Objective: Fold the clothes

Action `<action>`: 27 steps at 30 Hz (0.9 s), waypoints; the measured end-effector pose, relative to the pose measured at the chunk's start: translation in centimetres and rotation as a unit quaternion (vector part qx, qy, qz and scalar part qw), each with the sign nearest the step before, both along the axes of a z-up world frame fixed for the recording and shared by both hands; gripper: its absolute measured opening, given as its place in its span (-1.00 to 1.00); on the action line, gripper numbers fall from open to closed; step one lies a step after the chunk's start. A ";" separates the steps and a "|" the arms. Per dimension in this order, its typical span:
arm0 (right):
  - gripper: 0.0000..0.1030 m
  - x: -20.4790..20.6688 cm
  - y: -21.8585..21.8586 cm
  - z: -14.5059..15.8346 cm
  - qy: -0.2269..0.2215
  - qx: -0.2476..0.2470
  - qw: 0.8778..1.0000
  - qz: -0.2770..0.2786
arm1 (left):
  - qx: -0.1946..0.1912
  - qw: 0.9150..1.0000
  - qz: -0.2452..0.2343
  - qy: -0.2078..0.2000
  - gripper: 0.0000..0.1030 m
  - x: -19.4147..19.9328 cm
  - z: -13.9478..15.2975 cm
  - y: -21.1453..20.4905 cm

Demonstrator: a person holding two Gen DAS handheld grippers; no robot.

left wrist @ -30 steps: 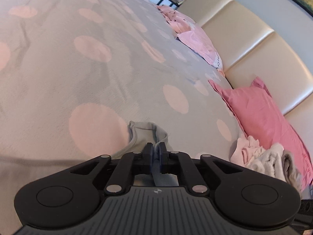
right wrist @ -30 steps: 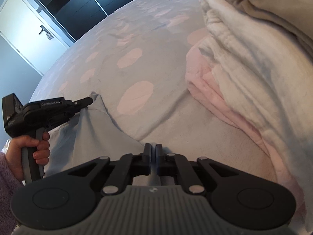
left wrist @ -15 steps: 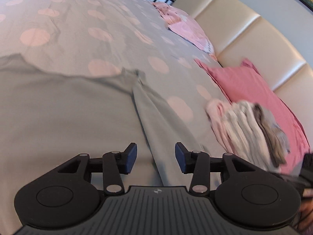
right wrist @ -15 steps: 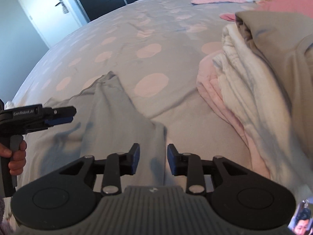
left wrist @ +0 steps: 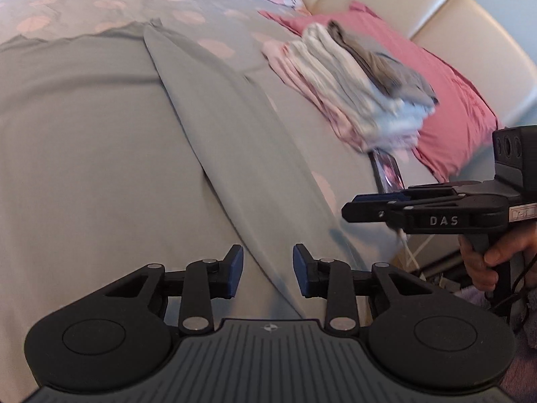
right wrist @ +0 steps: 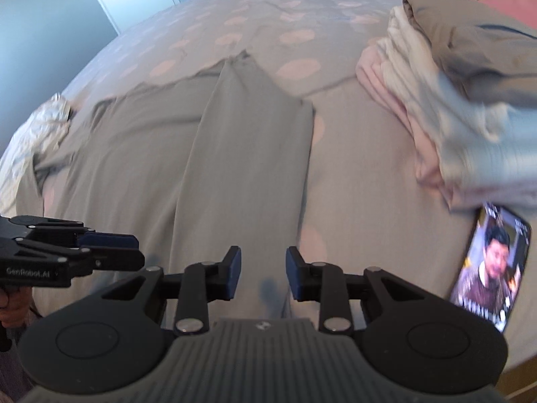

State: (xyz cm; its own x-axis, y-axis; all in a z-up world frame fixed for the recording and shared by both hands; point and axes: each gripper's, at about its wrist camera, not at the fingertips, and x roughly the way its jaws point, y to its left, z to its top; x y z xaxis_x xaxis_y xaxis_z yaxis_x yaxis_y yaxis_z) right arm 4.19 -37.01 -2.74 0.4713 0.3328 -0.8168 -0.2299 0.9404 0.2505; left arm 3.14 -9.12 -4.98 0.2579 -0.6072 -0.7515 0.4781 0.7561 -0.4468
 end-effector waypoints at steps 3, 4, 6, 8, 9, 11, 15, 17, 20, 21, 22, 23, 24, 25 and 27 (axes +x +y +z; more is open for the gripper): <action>-0.35 -3.2 0.3 -1.5 0.031 -0.012 0.999 -0.002 | 0.006 1.000 -0.007 0.015 -0.42 -2.2 -0.3 -0.2; -0.36 -4.3 0.5 -2.1 0.042 -0.020 0.999 -0.001 | 0.010 1.000 -0.012 0.017 -0.42 -3.0 -0.5 -0.4; -0.35 -6.2 1.2 -3.1 0.058 -0.044 0.997 0.008 | 0.021 0.999 -0.021 0.022 -0.42 -3.8 -0.8 -0.9; -0.32 -7.9 1.7 -4.1 0.068 -0.065 0.995 0.021 | 0.027 0.999 -0.034 0.023 -0.42 -4.5 -1.0 -1.6; -0.32 -8.5 1.8 -4.4 0.070 -0.071 0.995 0.025 | 0.031 0.998 -0.041 0.022 -0.42 -4.8 -1.2 -2.0; -0.32 -9.3 1.8 -5.0 0.074 -0.076 0.994 0.030 | 0.037 0.998 -0.052 0.022 -0.42 -5.3 -1.6 -2.7; -0.32 -9.8 1.5 -5.9 0.076 -0.076 0.994 0.037 | 0.047 0.996 -0.071 0.018 -0.42 -5.9 -2.0 -3.5; -0.32 -9.9 1.3 -6.4 0.085 -0.072 0.993 0.037 | 0.048 0.996 -0.072 0.020 -0.42 -6.1 -2.1 -3.4; -0.32 -10.1 1.0 -7.0 0.093 -0.062 0.993 0.038 | 0.046 0.996 -0.065 0.024 -0.42 -6.1 -2.3 -3.2; -0.33 -10.1 1.0 -7.2 0.095 -0.061 0.993 0.037 | 0.045 0.997 -0.064 0.026 -0.42 -6.0 -2.3 -3.1; -0.33 -10.1 0.9 -7.3 0.095 -0.061 0.993 0.036 | 0.045 0.997 -0.065 0.028 -0.42 -6.0 -2.4 -3.2; -0.33 -10.1 0.9 -7.4 0.095 -0.060 0.993 0.035 | 0.045 0.996 -0.065 0.029 -0.42 -6.0 -2.4 -3.2; -0.33 -10.1 0.8 -7.5 0.098 -0.055 0.993 0.032 | 0.044 0.996 -0.066 0.030 -0.42 -6.0 -2.4 -3.3; -0.34 -10.1 0.8 -7.7 0.101 -0.048 0.993 0.029 | 0.046 0.996 -0.070 0.030 -0.42 -6.0 -2.5 -3.4; -0.38 -10.0 0.7 -7.8 0.107 -0.028 0.994 0.024 | 0.046 0.995 -0.077 0.030 -0.42 -6.1 -2.5 -3.6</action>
State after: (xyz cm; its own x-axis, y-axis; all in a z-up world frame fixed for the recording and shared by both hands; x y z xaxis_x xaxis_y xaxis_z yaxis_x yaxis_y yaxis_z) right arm -5.82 -36.30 -10.59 0.2701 0.3016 -0.9144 -0.2228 0.9435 0.2454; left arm -2.98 -12.75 -7.50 0.1197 -0.5633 -0.8175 0.5663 0.7151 -0.4098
